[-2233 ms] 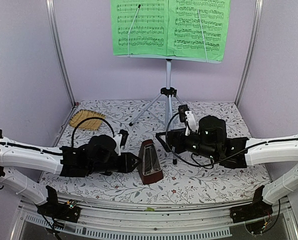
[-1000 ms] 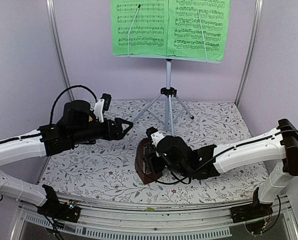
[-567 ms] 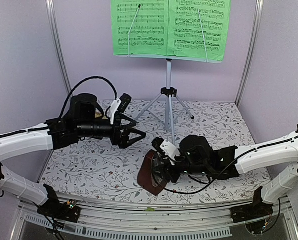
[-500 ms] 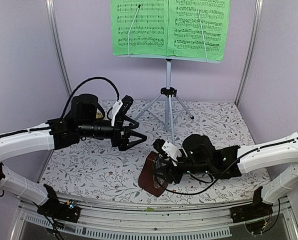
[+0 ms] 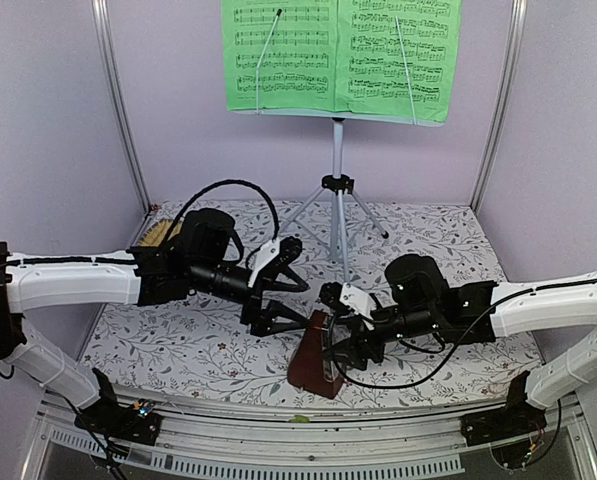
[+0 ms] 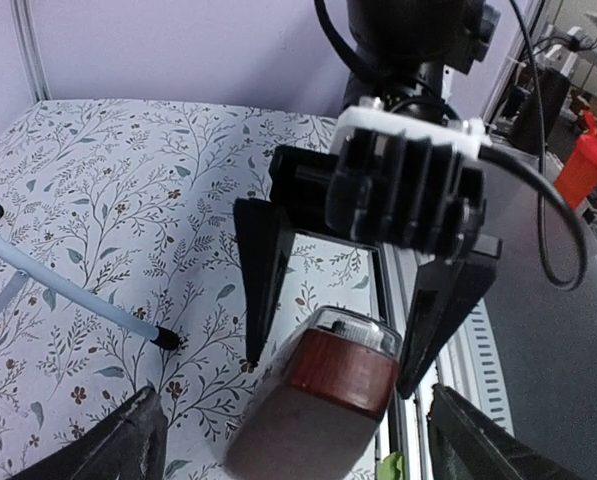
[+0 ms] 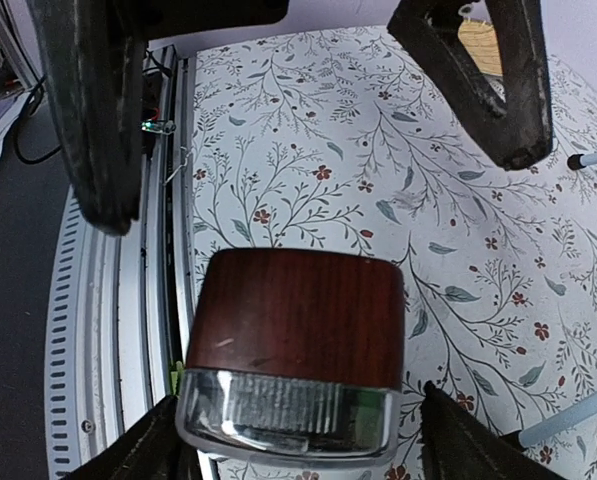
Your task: Set up the instrument practice props
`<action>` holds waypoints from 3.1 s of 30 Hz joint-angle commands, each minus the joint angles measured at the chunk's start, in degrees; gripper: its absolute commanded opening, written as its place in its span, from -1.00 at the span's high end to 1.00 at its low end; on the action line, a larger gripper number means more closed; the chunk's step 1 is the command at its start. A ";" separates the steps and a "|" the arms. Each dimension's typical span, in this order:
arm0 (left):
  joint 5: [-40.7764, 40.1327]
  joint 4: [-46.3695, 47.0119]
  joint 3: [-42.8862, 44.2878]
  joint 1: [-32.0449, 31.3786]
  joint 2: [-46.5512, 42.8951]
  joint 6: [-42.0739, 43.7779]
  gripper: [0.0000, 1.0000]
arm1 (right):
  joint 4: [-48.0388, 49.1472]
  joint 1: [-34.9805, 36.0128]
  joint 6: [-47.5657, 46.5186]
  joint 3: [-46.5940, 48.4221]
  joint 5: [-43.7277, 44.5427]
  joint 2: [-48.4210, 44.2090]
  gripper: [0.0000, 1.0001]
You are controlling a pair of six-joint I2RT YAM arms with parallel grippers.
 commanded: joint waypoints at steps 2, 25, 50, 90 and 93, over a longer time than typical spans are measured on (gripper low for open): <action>-1.53 -1.61 0.91 -2.70 0.00 5.44 -0.82 | -0.87 -0.61 -2.88 2.24 -4.12 -1.98 -0.71; -2.88 0.54 2.42 -6.32 7.05 10.78 -0.36 | 3.89 -1.37 1.18 -4.65 -1.27 -5.86 -0.71; -7.22 2.12 0.29 -6.35 5.07 12.31 0.31 | 4.07 -1.36 1.93 -2.66 -3.16 -2.36 -0.23; -12.39 -1.47 1.02 -7.21 4.87 13.30 0.63 | 10.60 -1.35 4.19 -5.19 -2.24 -1.57 -0.20; -12.31 -1.48 0.91 -7.27 4.93 13.38 0.63 | 9.92 -1.36 3.77 -4.85 -2.88 -1.21 -0.32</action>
